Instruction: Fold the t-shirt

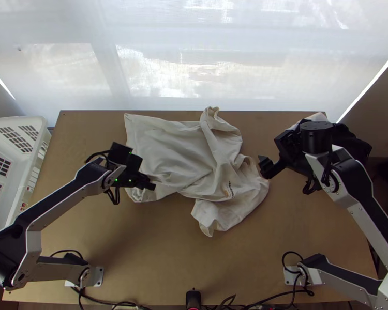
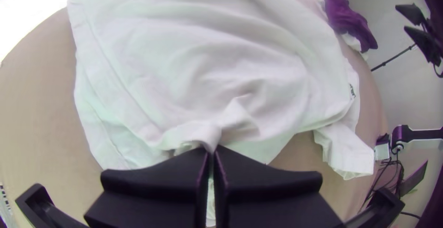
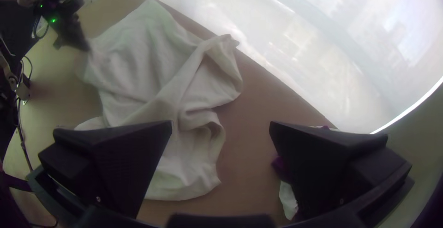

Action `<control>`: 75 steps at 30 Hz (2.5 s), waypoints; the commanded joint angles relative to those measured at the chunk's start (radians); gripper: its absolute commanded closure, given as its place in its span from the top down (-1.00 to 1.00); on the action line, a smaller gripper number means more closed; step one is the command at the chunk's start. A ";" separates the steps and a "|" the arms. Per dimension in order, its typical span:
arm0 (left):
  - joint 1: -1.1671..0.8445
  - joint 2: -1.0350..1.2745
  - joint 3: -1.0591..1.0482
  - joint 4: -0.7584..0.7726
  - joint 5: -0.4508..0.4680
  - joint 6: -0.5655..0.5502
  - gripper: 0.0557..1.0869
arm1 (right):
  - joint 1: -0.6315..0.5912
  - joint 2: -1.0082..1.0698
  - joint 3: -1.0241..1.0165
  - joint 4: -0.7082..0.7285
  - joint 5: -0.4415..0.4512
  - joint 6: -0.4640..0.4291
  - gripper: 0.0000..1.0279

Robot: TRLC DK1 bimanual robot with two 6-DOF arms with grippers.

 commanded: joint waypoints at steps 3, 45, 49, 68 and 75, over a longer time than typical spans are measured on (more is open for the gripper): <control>0.218 0.000 0.136 -0.026 0.025 0.067 -0.93 | 0.120 0.069 0.047 -0.039 -0.013 -0.022 0.91; 0.423 -0.030 0.027 -0.392 0.211 0.196 0.76 | 0.261 0.247 0.169 -0.045 -0.013 -0.025 0.91; 0.417 -0.023 0.004 -0.323 0.211 0.184 0.76 | 0.261 0.241 0.169 -0.058 -0.013 -0.025 0.91; 0.385 0.077 -0.106 -0.039 0.214 0.113 -0.09 | 0.314 0.230 0.157 -0.104 -0.015 -0.025 0.91; 0.367 0.060 -0.097 0.000 0.217 0.087 -0.93 | 0.350 0.232 0.137 -0.128 -0.015 -0.028 0.91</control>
